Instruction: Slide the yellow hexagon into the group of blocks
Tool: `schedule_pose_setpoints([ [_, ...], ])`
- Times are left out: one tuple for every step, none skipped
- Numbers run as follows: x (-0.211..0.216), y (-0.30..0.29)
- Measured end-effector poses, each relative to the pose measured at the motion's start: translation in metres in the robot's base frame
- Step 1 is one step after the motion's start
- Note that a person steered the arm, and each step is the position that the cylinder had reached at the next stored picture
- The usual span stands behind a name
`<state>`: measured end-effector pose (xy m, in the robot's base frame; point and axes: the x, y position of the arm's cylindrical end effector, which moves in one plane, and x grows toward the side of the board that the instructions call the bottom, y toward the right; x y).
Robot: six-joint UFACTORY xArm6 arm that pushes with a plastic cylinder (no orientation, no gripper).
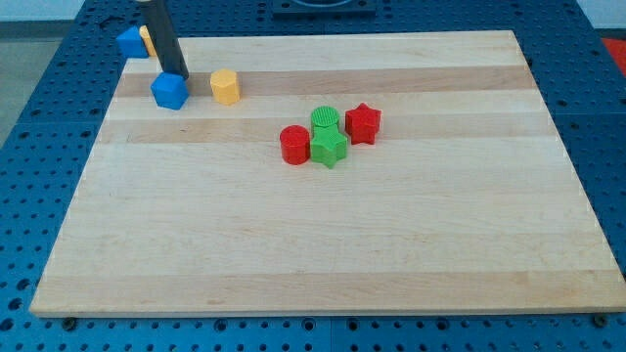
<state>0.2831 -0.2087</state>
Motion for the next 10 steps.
schedule_pose_setpoints([
  [0.000, 0.033],
  [0.004, 0.064],
  [0.014, 0.081],
  [0.027, 0.099],
  [0.048, 0.122],
  [0.049, 0.108],
  [0.051, 0.087],
  [0.071, 0.090],
  [0.082, 0.089],
  [0.084, 0.066],
])
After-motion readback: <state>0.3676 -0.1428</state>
